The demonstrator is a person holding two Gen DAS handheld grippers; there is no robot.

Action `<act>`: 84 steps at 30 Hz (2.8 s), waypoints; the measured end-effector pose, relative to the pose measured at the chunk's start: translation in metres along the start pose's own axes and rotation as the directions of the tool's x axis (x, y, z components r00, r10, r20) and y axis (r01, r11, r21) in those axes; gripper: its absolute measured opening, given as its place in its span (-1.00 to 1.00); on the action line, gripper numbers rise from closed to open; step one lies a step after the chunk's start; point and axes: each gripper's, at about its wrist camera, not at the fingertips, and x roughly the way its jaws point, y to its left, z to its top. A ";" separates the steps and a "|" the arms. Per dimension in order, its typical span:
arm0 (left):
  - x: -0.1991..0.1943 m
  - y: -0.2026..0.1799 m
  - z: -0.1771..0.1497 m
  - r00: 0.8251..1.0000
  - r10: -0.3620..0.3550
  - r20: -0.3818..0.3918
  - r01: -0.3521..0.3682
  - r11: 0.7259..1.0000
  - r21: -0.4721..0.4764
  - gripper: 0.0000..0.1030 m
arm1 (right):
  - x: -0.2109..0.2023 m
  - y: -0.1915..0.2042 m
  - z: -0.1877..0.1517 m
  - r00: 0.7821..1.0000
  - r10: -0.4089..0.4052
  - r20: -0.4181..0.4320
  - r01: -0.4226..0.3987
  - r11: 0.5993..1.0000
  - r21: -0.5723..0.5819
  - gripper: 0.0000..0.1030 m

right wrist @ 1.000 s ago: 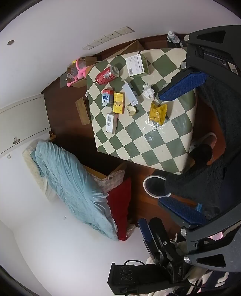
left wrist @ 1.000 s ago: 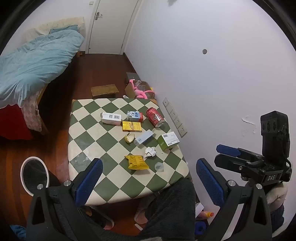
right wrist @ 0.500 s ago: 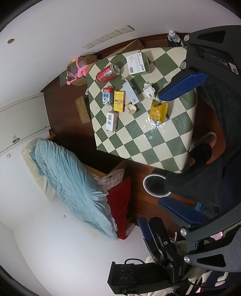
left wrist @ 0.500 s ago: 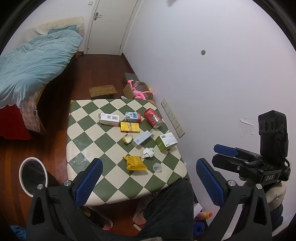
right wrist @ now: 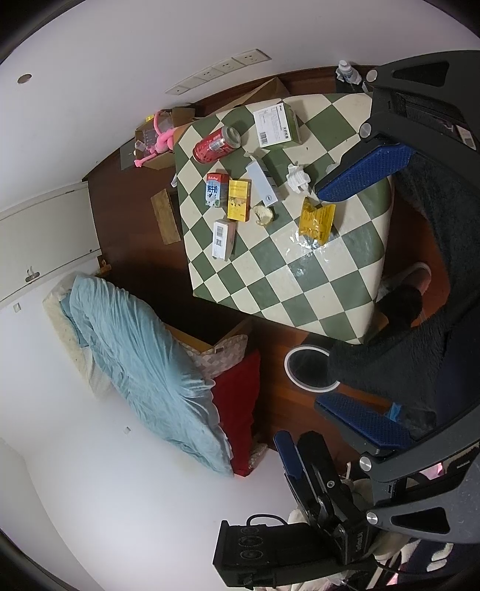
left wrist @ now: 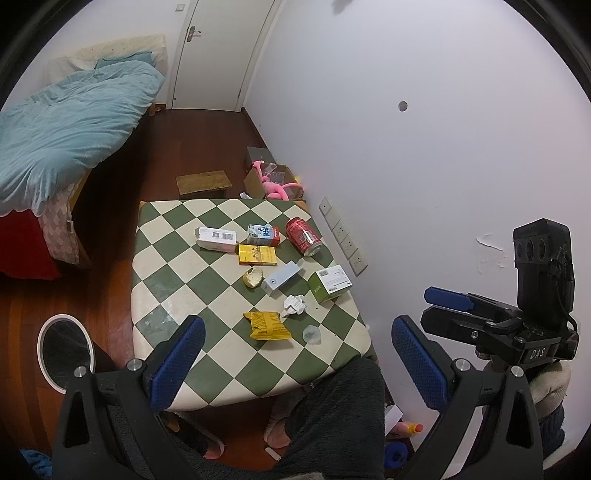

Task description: Collect trash

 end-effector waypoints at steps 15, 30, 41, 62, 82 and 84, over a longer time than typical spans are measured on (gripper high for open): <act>-0.005 -0.001 0.001 1.000 -0.008 0.003 0.007 1.000 0.002 1.00 | 0.003 0.003 0.000 1.000 0.002 0.004 -0.002 1.000 0.001 1.00; -0.006 -0.001 0.001 1.000 -0.011 0.006 0.011 1.000 0.007 1.00 | 0.003 0.009 0.007 1.000 0.001 -0.001 -0.001 1.000 -0.006 1.00; -0.008 0.002 0.002 1.000 -0.008 0.006 0.008 1.000 0.008 1.00 | 0.003 0.011 0.007 1.000 0.003 0.001 -0.003 1.000 -0.004 1.00; 0.178 0.058 -0.004 0.896 0.427 -0.118 -0.427 0.904 0.031 1.00 | 0.092 -0.122 0.007 0.933 -0.354 -0.061 0.359 0.914 0.190 1.00; 0.361 0.115 -0.012 0.780 0.482 -0.399 -0.514 0.857 0.030 1.00 | 0.302 -0.290 0.045 0.740 -0.472 -0.479 0.530 0.848 -0.016 1.00; 0.361 0.111 -0.013 0.785 0.470 -0.403 -0.502 0.864 0.029 1.00 | 0.311 -0.294 0.042 0.722 -0.478 -0.501 0.537 0.843 -0.030 1.00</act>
